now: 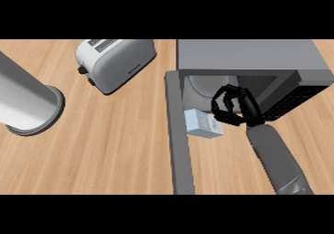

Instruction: Pick up the milk, place it into the microwave and close the microwave

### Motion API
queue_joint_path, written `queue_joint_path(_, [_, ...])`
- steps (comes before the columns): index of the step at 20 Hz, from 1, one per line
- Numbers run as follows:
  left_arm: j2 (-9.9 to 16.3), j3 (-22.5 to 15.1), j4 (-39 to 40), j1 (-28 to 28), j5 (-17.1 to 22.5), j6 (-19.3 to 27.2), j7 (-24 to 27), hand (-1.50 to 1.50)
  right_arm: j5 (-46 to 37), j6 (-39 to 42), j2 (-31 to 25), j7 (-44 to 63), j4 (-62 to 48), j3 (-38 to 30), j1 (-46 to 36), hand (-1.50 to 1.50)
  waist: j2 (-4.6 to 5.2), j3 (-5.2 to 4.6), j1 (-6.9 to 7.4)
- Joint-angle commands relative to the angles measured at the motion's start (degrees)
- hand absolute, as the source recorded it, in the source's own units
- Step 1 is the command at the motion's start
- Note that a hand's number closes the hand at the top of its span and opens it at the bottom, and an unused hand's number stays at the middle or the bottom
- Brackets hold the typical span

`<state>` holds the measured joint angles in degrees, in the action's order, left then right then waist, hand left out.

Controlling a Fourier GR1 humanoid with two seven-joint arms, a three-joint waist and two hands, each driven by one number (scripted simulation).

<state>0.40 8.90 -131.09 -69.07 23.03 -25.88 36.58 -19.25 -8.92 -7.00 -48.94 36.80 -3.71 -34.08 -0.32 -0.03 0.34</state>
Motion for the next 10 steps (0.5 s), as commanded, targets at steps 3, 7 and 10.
queue_joint_path(3, [0.5, 3.45, 1.89, 1.83, 1.72, -2.22, -0.61, -1.5, -0.52, 1.4, -0.91, 12.05, 3.98, 0.62, -3.62, 1.5, 0.1, 0.0, 0.15])
queue_joint_path(7, [0.95, 4.03, 5.44, 7.88, 0.53, -0.14, -2.44, -1.5, -1.69, 0.07, 1.45, 14.37, -3.4, 0.32, -11.98, 1.5, 0.61, 0.04, 0.88])
queue_joint_path(10, [2.01, 5.37, 3.02, 7.26, 3.57, -0.68, -4.93, -1.5, -3.02, -3.1, 0.36, 14.99, -8.55, -0.96, -16.29, 1.5, 0.83, 0.08, 1.46])
